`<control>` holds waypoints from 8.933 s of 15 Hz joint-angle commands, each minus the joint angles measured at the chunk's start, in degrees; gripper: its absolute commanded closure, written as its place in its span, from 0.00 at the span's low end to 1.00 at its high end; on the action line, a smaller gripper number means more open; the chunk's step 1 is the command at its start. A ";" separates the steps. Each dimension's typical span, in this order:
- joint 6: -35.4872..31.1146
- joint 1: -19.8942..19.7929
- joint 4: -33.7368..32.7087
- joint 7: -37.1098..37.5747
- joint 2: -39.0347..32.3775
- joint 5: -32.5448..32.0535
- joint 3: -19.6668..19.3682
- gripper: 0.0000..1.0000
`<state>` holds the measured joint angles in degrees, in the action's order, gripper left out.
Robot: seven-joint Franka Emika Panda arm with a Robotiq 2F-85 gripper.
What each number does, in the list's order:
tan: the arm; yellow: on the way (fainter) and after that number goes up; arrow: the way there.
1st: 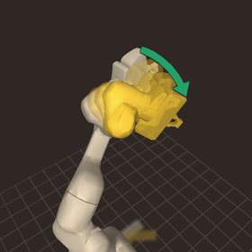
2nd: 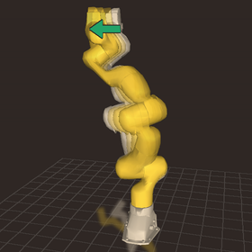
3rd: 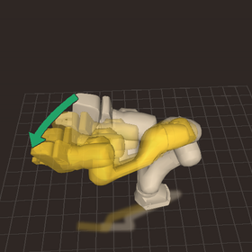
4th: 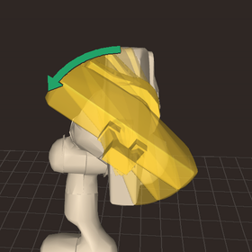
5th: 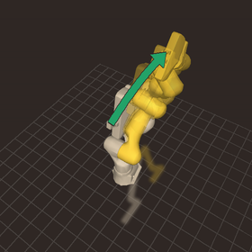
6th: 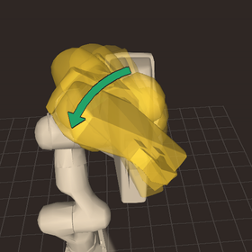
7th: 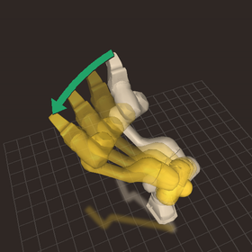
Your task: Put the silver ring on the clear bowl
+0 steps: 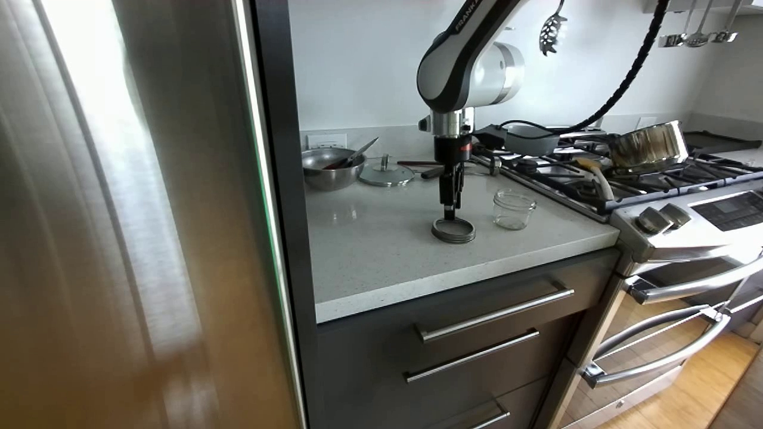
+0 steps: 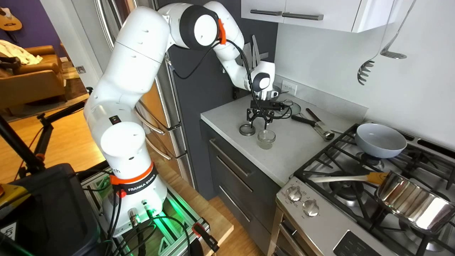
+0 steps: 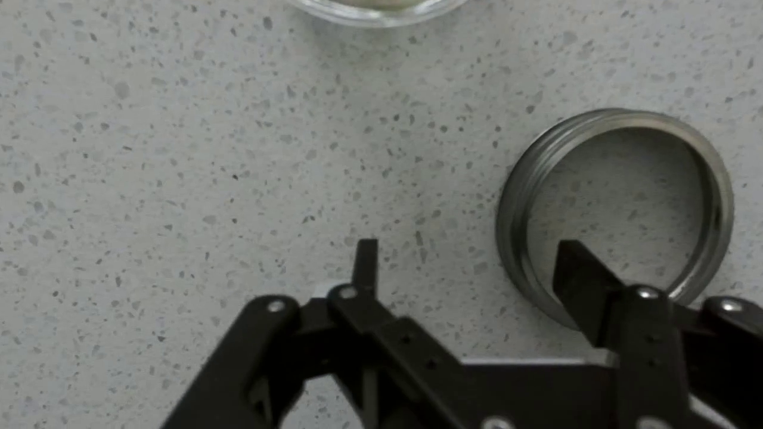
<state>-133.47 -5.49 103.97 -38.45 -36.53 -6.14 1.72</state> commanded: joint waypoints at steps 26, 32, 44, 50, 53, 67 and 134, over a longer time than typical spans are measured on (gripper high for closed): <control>-3.15 -1.06 3.40 1.86 5.89 -1.95 -0.67 0.98; -5.07 -0.97 11.07 5.89 13.91 -4.03 -2.51 0.98; -8.56 -5.09 21.92 8.28 22.23 -3.16 -6.24 0.98; -9.54 -6.64 23.07 7.99 22.07 -1.11 -6.50 0.98; -10.12 -7.07 22.99 7.83 21.61 1.08 -6.19 0.98; -10.17 -9.08 22.49 7.77 20.46 5.60 -6.40 0.98; -6.27 -7.64 16.27 15.84 15.48 3.72 -6.54 0.36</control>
<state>-140.15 -13.66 119.87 -24.17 -21.28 -1.46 -4.27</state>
